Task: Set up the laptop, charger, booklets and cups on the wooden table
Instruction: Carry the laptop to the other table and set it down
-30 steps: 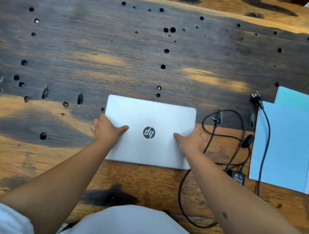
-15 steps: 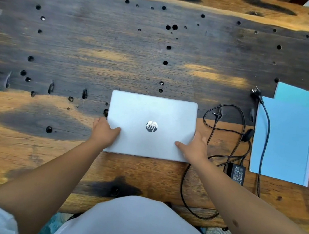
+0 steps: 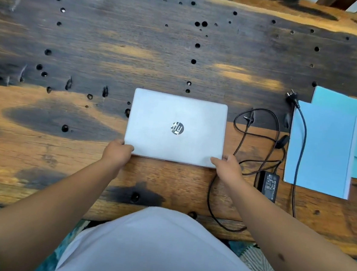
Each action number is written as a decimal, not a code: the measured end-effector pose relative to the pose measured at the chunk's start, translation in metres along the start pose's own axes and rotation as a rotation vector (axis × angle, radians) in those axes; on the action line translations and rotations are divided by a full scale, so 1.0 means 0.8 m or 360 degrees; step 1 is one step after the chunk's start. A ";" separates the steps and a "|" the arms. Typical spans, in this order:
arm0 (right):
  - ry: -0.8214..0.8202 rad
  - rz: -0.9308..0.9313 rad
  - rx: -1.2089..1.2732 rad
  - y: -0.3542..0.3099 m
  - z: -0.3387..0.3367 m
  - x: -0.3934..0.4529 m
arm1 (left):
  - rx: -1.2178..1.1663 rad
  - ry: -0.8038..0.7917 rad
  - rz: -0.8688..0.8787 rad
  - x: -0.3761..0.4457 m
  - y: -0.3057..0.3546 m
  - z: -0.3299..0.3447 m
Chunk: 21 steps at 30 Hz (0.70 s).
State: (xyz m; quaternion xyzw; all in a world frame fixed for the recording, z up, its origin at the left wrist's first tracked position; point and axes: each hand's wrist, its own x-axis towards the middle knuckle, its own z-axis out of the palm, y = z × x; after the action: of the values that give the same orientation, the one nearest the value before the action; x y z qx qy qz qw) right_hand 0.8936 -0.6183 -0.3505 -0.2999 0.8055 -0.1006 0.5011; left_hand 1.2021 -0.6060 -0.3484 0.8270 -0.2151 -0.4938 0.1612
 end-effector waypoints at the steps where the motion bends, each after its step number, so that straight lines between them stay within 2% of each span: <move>1: -0.0006 0.0031 0.0067 -0.001 -0.002 -0.001 | -0.0016 -0.0007 0.0028 -0.002 -0.001 0.000; 7: -0.0059 -0.0028 0.0119 -0.004 -0.009 -0.010 | -0.0164 0.0036 0.0015 -0.008 -0.002 -0.002; 11: -0.0080 -0.0371 -0.0460 -0.001 -0.005 -0.020 | -0.0547 -0.0080 -0.0229 -0.004 0.003 -0.008; 14: -0.0093 -0.0476 -0.0784 -0.001 0.001 -0.025 | -0.0865 -0.0211 -0.0358 0.000 0.008 -0.011; 19: -0.0001 -0.0424 -0.1190 -0.018 0.014 -0.031 | -0.1019 -0.0278 -0.0449 0.001 0.006 -0.013; 21: 0.0048 -0.0609 -0.1340 -0.030 0.025 -0.036 | -0.1030 -0.0297 -0.0463 0.003 0.006 -0.014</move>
State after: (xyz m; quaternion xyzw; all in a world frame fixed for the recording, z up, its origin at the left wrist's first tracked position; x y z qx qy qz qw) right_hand 0.9294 -0.6182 -0.3275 -0.6190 0.7137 0.1403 0.2964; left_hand 1.2125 -0.6106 -0.3428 0.7064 0.0583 -0.6275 0.3223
